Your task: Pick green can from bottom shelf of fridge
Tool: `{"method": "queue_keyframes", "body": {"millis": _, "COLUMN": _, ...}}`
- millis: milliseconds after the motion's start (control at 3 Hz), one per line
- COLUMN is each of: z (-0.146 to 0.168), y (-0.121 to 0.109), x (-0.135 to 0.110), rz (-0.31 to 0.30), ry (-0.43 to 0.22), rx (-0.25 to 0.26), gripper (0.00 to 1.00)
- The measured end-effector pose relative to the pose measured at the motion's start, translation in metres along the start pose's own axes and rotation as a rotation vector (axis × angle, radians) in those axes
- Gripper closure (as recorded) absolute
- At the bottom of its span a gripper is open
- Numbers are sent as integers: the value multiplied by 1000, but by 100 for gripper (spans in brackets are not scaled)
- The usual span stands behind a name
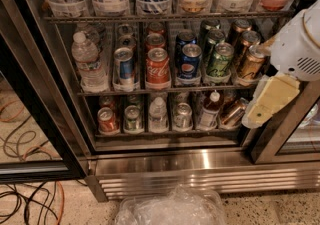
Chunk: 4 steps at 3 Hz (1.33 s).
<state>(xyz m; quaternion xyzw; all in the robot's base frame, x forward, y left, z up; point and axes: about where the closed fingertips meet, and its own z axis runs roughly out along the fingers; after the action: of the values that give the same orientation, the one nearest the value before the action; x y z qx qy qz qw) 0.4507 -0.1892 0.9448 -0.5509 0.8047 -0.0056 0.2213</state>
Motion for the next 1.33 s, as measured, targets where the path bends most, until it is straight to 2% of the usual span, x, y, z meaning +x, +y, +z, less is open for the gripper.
{"method": "queue_keyframes", "body": {"millis": 333, "z": 0, "y": 0, "x": 0, "rz": 0, "ry": 0, "rx": 0, "gripper": 0}}
{"method": "queue_keyframes", "body": {"millis": 667, "z": 18, "y": 14, "x": -32, "rz": 31, "ry": -81, "rx": -13, "gripper": 0}}
{"method": "queue_keyframes", "body": {"millis": 1000, "z": 62, "y": 49, "x": -93, "rz": 92, "ry": -175, "rx": -42, "gripper": 0}}
{"method": "queue_keyframes", "body": {"millis": 1333, "z": 106, "y": 80, "x": -129, "rz": 218, "ry": -238, "rx": -68, "gripper": 0}}
